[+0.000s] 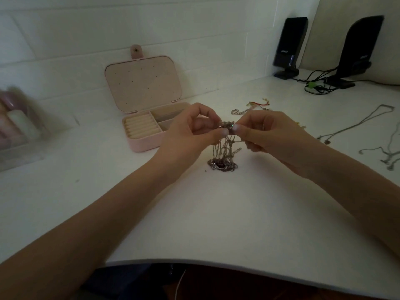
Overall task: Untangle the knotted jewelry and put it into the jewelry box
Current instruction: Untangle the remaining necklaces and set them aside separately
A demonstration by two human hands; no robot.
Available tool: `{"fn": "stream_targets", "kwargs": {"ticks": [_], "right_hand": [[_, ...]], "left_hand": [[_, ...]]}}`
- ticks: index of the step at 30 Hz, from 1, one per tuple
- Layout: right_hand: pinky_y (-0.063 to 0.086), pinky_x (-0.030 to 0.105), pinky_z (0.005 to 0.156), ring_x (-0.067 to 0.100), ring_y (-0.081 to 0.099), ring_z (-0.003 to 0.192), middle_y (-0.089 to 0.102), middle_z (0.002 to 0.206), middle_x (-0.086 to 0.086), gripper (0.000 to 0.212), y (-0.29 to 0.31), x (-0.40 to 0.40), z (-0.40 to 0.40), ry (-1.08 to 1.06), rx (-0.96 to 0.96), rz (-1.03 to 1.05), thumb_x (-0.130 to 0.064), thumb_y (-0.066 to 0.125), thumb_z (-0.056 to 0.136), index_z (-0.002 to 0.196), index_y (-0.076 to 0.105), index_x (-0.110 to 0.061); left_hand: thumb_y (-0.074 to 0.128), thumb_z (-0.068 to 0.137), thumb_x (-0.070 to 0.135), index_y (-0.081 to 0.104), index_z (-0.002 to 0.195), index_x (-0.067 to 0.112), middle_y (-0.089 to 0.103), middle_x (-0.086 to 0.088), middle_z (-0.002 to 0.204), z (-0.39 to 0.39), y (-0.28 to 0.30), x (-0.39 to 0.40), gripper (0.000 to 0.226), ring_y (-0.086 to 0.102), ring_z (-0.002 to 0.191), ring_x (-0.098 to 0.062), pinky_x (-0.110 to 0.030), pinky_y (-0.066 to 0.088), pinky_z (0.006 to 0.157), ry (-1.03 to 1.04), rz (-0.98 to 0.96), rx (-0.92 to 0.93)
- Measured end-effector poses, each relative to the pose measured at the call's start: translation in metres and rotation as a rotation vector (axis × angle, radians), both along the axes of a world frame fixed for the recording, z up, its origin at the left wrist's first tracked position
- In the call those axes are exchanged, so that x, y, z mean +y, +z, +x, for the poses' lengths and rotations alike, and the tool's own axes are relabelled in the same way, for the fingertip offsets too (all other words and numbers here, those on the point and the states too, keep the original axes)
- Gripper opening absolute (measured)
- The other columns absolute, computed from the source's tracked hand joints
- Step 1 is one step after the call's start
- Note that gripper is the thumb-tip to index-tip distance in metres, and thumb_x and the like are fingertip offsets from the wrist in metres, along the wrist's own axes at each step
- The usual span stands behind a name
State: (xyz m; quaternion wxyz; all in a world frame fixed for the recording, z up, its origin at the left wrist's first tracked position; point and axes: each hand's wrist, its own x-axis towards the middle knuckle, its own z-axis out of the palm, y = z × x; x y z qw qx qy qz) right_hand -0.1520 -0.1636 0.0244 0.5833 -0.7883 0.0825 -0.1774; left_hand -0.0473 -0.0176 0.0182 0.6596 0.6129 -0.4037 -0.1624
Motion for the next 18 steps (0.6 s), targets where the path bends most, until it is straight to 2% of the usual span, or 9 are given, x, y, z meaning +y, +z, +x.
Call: {"fn": "stream_targets", "kwargs": {"ticks": [4,9,12,14,18], "right_hand": [[0.045,0.025,0.071,0.004,0.056,0.063,0.06,0.064,-0.013,0.019,-0.0001,-0.0003,0.0004,-0.009,0.029,-0.047,-0.032,0.063,0.087,0.075,0.059,-0.018],[0.046,0.02,0.069,0.001,0.057,0.066,0.063,0.071,-0.012,0.018,0.0008,0.0049,0.0003,-0.012,0.011,-0.128,-0.031,0.058,0.09,0.08,0.057,-0.016],[0.046,0.018,0.068,0.002,0.056,0.069,0.062,0.071,-0.012,0.021,0.0001,0.0063,0.001,-0.012,-0.003,-0.115,-0.031,0.06,0.089,0.083,0.06,-0.01],[0.048,0.021,0.073,0.004,0.058,0.072,0.063,0.073,-0.01,0.021,-0.0012,0.0074,0.0013,0.006,0.013,-0.057,-0.032,0.06,0.088,0.083,0.06,-0.011],[0.051,0.029,0.082,0.008,0.061,0.074,0.067,0.079,-0.001,0.017,-0.0026,0.0064,0.0027,-0.03,0.011,0.003,-0.023,0.057,0.093,0.083,0.06,-0.009]], "left_hand": [[0.064,0.085,-0.003,0.056,0.082,0.014,0.066,0.007,0.062,0.0002,-0.0013,-0.0015,0.019,0.058,0.061,-0.005,-0.018,0.046,0.059,0.036,0.018,0.054],[0.064,0.087,0.004,0.059,0.084,0.017,0.067,0.008,0.065,0.0006,0.0006,-0.002,0.014,0.057,0.061,-0.003,-0.018,0.042,0.059,0.028,0.066,0.11],[0.073,0.077,0.015,0.061,0.086,0.017,0.069,0.007,0.068,-0.0037,0.001,-0.0018,0.015,0.061,0.064,-0.003,-0.016,0.043,0.059,-0.009,0.092,0.111],[0.073,0.077,0.009,0.061,0.087,0.015,0.071,0.004,0.069,-0.0034,0.0002,-0.0014,0.017,0.063,0.065,-0.003,-0.014,0.045,0.059,-0.01,0.08,0.094],[0.069,0.083,0.001,0.063,0.091,0.017,0.074,0.001,0.073,-0.0002,-0.0004,0.0004,0.019,0.067,0.073,-0.009,-0.021,0.051,0.07,0.035,0.106,0.022]]}}
